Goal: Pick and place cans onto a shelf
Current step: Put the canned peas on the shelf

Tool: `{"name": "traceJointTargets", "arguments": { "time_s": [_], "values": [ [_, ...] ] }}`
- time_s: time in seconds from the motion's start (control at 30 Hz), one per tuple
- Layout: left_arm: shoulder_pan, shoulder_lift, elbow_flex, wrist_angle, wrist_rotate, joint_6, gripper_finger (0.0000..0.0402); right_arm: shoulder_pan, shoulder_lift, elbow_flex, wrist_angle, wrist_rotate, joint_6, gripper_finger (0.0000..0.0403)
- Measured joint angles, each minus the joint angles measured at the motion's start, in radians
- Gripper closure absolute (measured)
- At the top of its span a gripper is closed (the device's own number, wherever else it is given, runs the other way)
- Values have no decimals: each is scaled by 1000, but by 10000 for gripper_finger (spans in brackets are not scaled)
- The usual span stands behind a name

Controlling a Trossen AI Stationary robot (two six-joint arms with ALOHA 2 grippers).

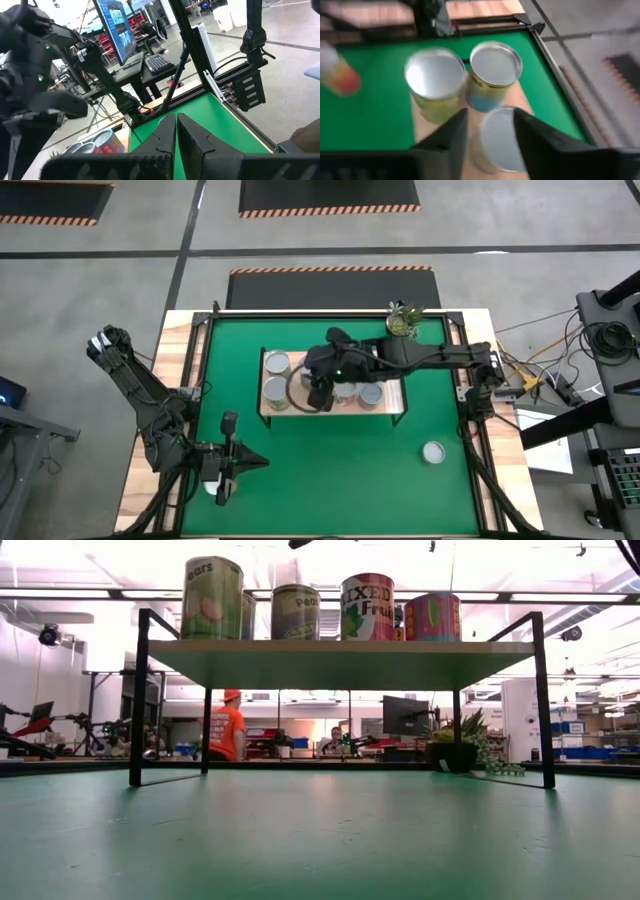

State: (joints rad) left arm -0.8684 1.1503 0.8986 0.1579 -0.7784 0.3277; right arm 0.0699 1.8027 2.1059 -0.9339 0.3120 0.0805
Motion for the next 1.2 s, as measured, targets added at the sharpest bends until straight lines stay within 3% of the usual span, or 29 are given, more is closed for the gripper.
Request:
{"name": "traceJointTargets", "arguments": {
  "time_s": [0.1, 0.17, 0.43, 0.87, 1.07, 1.2],
  "values": [
    [0, 0, 0, 0, 0, 0, 402, -28, 0, -7, -29, -6, -169, 356],
    [0, 0, 0, 0, 0, 0, 402, -48, 0, -19, -27, -7, -233, 383],
    [0, 0, 0, -1, 0, 8, 402, -114, 0, -70, 10, -77, -220, 394],
    [0, 0, 0, -1, 0, 53, 402, -117, 0, -182, 112, -76, -175, 394],
    [0, 0, 1, -1, 0, 53, 402, -118, -2, -212, 130, 33, -40, 394],
    [0, 0, 5, 0, 0, 53, 402, -119, -2, -206, 125, 43, 101, 394]
  ]
}}
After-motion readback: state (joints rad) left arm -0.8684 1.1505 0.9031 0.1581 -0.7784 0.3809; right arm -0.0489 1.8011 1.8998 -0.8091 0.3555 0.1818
